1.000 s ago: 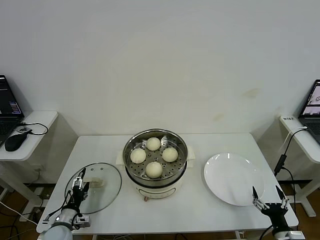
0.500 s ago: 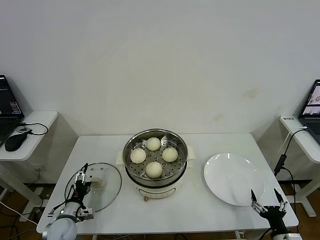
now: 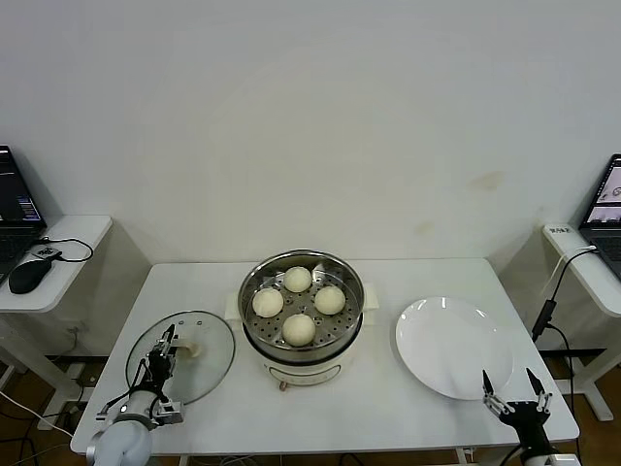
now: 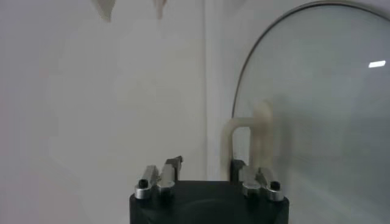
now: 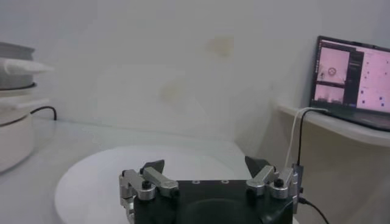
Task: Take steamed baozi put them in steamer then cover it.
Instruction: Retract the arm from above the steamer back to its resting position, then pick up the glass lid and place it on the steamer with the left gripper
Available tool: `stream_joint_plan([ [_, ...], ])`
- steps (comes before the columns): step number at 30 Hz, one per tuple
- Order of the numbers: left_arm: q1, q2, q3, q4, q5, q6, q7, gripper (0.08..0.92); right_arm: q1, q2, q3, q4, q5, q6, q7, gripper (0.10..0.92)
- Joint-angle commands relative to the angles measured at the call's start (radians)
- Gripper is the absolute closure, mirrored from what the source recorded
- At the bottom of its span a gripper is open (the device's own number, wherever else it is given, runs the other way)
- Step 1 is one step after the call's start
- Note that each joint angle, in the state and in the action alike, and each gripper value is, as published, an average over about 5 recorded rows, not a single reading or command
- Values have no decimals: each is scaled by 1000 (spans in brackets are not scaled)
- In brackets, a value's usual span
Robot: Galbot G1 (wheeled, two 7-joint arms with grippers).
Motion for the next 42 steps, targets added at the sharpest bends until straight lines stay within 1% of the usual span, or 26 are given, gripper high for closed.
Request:
stream_joint_plan([
  [1, -6, -2, -3, 25, -4, -16, -21, 667, -2, 0, -1, 0, -1, 1, -1, 203],
  [7, 26, -6, -25, -15, 32, -36, -82, 836, -5, -3, -1, 2, 0, 1, -2, 203],
  [10, 60, -18, -50, -74, 75, -31, -121, 873, -5, -5, -2, 2, -1, 1, -3, 203],
  [13, 98, -20, -72, -155, 95, -13, -134, 873, -6, -6, -5, 4, -1, 0, -3, 203],
  [16, 142, -3, -92, -244, 89, 15, -118, 873, -8, -8, -10, 9, -3, 0, -3, 203],
  [20, 196, 37, -131, -364, 56, 68, -54, 873, -12, -10, -17, 16, -11, 1, -3, 202],
  [24, 222, 67, -186, -462, 28, 118, 19, 873, -16, -9, -27, 22, -19, 2, -3, 203],
  [31, 225, 119, -240, -569, -47, 183, 118, 873, -24, -6, -49, 40, -36, 1, -2, 203],
  [36, 204, 164, -184, -647, -108, 214, 135, 873, -24, 3, -61, 36, -59, 10, 1, 202],
  [42, 153, 256, -13, -697, -248, 265, 141, 873, -19, 34, -80, 29, -110, 24, 14, 203],
])
